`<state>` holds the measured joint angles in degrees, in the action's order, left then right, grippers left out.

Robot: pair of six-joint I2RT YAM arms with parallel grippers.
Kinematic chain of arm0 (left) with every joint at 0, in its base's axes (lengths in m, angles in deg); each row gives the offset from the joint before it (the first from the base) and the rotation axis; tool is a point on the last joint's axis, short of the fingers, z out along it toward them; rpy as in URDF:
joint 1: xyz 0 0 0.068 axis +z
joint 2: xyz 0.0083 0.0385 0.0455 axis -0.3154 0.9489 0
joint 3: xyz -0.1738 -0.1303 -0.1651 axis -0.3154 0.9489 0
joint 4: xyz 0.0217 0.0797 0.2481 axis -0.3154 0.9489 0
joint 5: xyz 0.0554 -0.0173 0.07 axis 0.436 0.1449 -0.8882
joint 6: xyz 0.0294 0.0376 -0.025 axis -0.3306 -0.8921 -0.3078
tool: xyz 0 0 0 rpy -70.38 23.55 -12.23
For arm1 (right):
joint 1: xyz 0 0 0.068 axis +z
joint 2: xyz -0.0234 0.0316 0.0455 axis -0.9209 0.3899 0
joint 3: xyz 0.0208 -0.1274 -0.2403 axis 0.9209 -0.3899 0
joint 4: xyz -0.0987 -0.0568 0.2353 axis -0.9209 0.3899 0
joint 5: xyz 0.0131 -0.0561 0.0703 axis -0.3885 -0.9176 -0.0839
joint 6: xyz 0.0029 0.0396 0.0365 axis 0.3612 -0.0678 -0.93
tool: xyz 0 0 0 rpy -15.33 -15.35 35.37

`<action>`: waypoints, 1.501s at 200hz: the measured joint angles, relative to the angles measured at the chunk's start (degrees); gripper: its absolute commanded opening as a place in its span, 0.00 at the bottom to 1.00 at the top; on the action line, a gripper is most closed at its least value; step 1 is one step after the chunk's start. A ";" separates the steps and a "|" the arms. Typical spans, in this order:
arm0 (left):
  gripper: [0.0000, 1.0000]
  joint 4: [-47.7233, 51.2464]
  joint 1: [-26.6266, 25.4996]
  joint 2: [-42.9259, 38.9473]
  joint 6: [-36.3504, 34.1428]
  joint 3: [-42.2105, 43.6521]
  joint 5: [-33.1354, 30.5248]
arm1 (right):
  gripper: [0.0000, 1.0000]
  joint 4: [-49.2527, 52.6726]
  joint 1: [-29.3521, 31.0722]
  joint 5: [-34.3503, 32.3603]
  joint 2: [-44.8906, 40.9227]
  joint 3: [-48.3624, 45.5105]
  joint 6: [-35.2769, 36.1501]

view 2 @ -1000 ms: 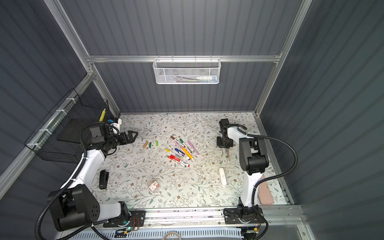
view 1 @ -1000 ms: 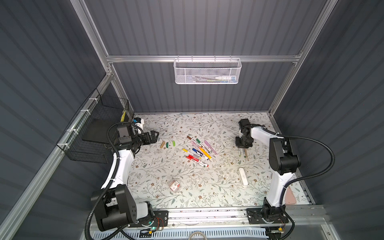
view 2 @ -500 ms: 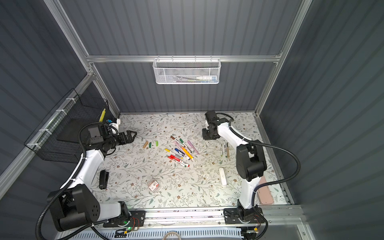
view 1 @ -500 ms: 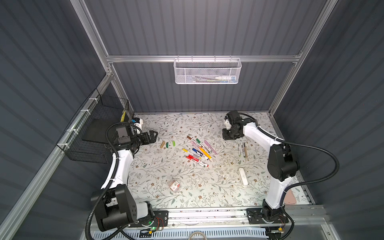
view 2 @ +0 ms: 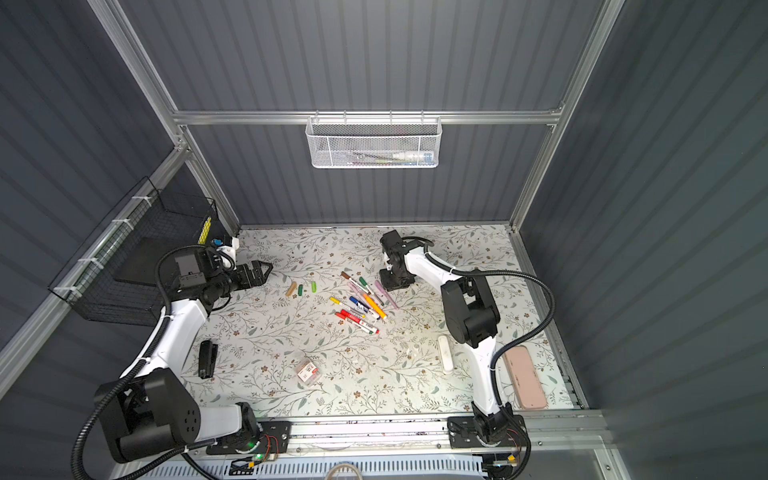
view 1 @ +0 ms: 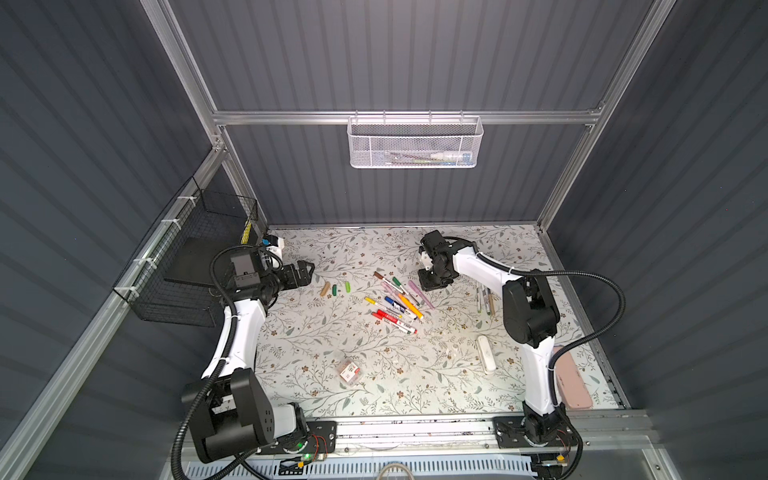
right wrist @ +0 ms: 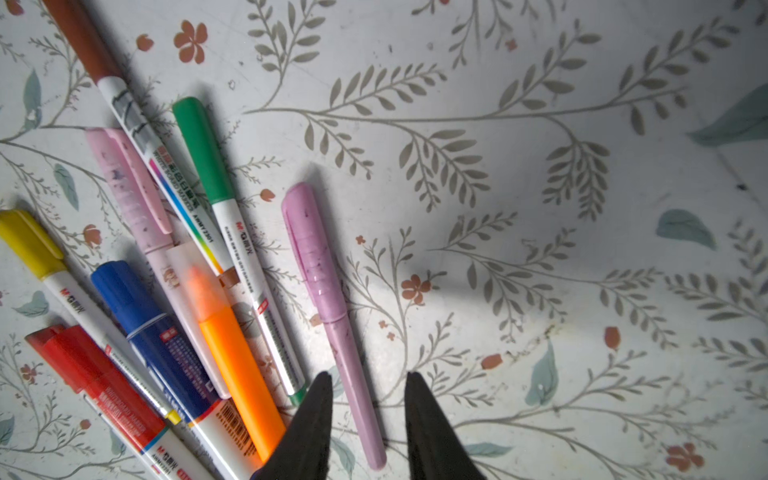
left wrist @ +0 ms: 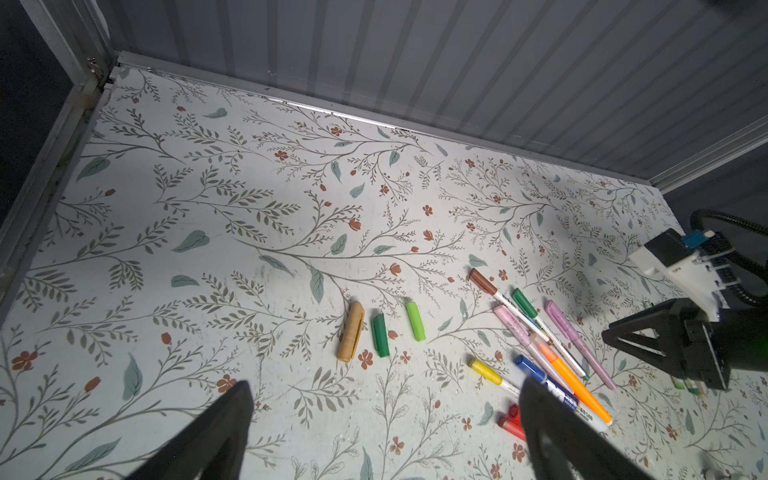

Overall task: Open the pen caps
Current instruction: 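Move the right gripper over the lilac pen in the pile and lower it, then close the right gripper on the lilac pen and lift it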

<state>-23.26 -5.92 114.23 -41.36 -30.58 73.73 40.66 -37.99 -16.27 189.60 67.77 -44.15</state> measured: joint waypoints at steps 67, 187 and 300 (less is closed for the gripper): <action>1.00 -0.09 0.07 0.00 0.44 0.00 0.00 | 0.32 1.44 0.98 -0.04 2.93 0.02 0.96; 1.00 -0.17 0.37 0.00 0.61 0.00 0.50 | 0.08 -2.99 2.01 -4.00 1.46 -4.48 2.51; 1.00 -8.44 0.37 0.44 9.44 1.20 16.79 | 0.00 -6.58 3.08 -3.06 -14.88 -13.86 0.20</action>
<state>-31.70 -5.55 114.66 -31.92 -29.38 90.52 34.08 -34.91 -19.33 174.72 53.91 -43.95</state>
